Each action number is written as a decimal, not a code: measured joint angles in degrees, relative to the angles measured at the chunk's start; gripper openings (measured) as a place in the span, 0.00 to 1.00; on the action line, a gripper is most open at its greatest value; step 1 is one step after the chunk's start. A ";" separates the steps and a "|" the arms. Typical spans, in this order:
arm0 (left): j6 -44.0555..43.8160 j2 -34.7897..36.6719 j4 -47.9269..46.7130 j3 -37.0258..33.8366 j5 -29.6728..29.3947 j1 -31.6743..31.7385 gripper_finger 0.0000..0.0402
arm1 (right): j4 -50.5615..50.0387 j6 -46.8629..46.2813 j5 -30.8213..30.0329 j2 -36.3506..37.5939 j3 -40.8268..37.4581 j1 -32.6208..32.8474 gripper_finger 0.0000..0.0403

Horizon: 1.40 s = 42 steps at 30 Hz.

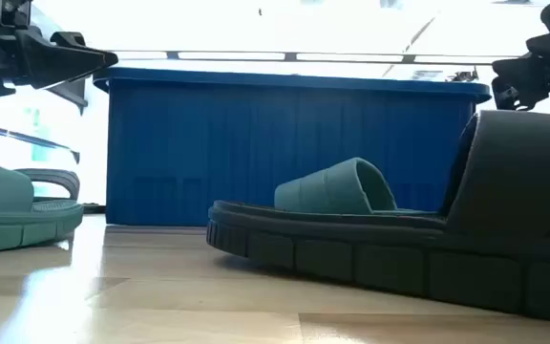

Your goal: Pick and place slides into bin

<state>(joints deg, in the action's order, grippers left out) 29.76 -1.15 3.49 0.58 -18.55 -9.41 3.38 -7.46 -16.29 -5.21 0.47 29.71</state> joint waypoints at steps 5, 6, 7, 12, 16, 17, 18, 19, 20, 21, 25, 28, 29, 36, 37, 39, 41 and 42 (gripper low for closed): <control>-0.02 0.00 -0.01 -0.02 0.00 0.01 0.32 | -0.02 0.00 0.00 0.00 -0.02 0.02 0.38; -0.02 0.00 -0.01 -0.02 0.00 0.01 0.32 | -0.01 0.02 0.01 -0.02 -0.01 0.01 0.38; -0.02 0.00 0.00 -0.02 0.00 0.00 0.32 | -0.02 0.02 0.00 -0.02 -0.02 0.02 0.38; 0.00 0.00 0.00 -0.02 0.00 0.02 0.32 | -0.02 0.01 0.00 -0.01 -0.02 0.02 0.39; 0.00 0.00 0.00 0.00 0.00 0.02 0.32 | -0.02 0.01 0.00 -0.02 -0.02 0.02 0.39; 0.00 0.00 0.00 0.00 0.00 0.02 0.32 | -0.02 0.00 0.00 -0.02 -0.02 0.02 0.39; 0.00 0.00 0.00 0.00 0.00 0.01 0.32 | -0.02 0.00 0.00 -0.02 -0.02 0.02 0.39; -0.01 0.00 0.00 -0.01 0.00 0.00 0.32 | 0.00 0.02 0.00 0.00 -0.02 0.02 0.38; 0.00 0.00 -0.01 -0.02 0.00 0.01 0.32 | -0.02 0.00 0.00 0.00 -0.02 0.02 0.38; 0.00 0.00 0.00 -0.01 0.00 0.00 0.32 | -0.02 0.01 0.01 -0.01 -0.02 0.01 0.38; 0.00 0.00 -0.02 -0.02 0.00 0.02 0.32 | -0.02 0.01 0.02 -0.02 -0.02 0.01 0.39; -0.01 0.00 -0.01 -0.01 0.00 0.01 0.32 | -0.02 0.02 0.00 -0.02 -0.02 0.02 0.40; -0.01 0.00 -0.02 -0.02 0.00 0.00 0.32 | -0.01 0.01 0.01 -0.01 -0.02 0.01 0.40; 0.00 0.00 0.00 0.00 0.00 0.00 0.32 | -0.02 0.00 0.00 -0.02 -0.02 0.00 0.40; 0.00 0.00 0.00 -0.02 0.00 0.02 0.32 | -0.02 0.02 0.01 -0.01 -0.02 0.02 0.40; -0.01 0.00 -0.02 0.00 0.00 0.02 0.32 | -0.01 0.00 0.01 -0.02 -0.02 0.02 0.40; 0.00 0.00 -0.01 -0.02 0.00 0.01 0.32 | -0.02 0.00 0.02 -0.02 -0.02 0.01 0.40; -0.01 0.00 0.00 -0.02 0.00 0.00 0.32 | 0.00 0.00 0.00 0.00 -0.02 0.02 0.40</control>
<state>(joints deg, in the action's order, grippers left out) 29.75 -1.15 3.48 0.56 -18.55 -9.40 3.37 -7.46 -16.29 -5.22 0.45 29.74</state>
